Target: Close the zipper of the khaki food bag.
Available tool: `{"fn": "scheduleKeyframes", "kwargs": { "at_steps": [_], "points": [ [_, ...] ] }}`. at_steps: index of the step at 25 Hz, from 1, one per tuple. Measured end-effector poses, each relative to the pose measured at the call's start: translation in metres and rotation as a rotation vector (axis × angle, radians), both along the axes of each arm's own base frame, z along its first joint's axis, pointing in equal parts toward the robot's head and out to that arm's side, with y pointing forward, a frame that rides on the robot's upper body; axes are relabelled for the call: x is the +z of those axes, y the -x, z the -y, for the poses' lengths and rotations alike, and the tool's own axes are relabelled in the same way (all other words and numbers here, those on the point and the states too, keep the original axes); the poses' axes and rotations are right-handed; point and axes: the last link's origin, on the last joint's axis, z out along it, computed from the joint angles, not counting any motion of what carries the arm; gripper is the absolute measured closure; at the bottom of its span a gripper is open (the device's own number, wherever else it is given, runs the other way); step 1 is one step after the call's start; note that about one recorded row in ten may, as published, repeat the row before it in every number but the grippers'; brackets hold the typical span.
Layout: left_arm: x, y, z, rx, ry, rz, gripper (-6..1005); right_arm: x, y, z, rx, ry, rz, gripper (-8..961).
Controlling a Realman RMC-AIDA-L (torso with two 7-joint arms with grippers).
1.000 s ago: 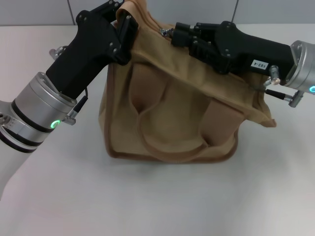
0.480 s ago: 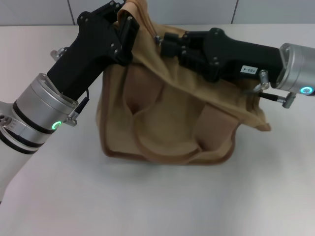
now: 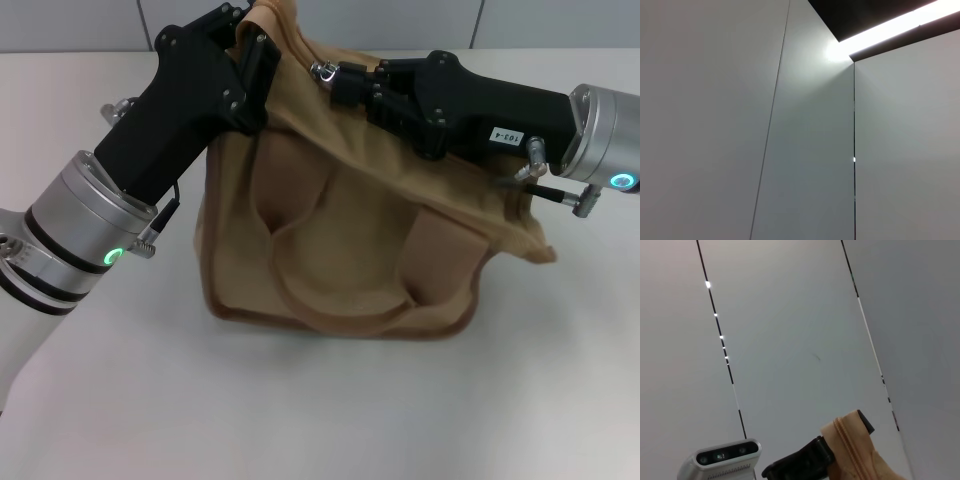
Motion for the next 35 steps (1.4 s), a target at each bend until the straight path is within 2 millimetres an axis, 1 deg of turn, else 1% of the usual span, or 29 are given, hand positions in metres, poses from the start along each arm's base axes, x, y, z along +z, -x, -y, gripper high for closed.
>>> {"fn": "scheduleKeyframes", "kwargs": {
  "at_steps": [4, 10, 14, 20, 30, 33, 35],
  "points": [
    [0.000, -0.001, 0.000, -0.002, 0.001, 0.000, 921, 0.000, 0.000, 0.000, -0.001, 0.000, 0.000, 881],
    [0.000, -0.001, -0.001, -0.003, 0.001, 0.000, 920, 0.001, -0.001, 0.000, -0.001, -0.006, -0.001, 878],
    [0.000, -0.001, -0.001, -0.003, 0.001, 0.000, 920, 0.002, -0.005, 0.001, -0.003, -0.043, -0.013, 876],
    [0.000, 0.000, 0.000, 0.002, 0.000, 0.001, 919, 0.004, -0.008, 0.002, -0.010, -0.055, -0.017, 954],
    [0.002, 0.001, -0.001, 0.011, -0.010, 0.007, 917, 0.009, -0.022, 0.003, -0.061, -0.082, -0.007, 953],
    [0.002, 0.001, -0.001, 0.012, -0.009, 0.011, 917, 0.015, -0.025, 0.005, -0.074, -0.102, -0.045, 947],
    [0.002, 0.001, 0.000, 0.011, -0.008, 0.011, 916, 0.020, -0.025, 0.011, -0.066, -0.102, -0.088, 940]
  ]
}}
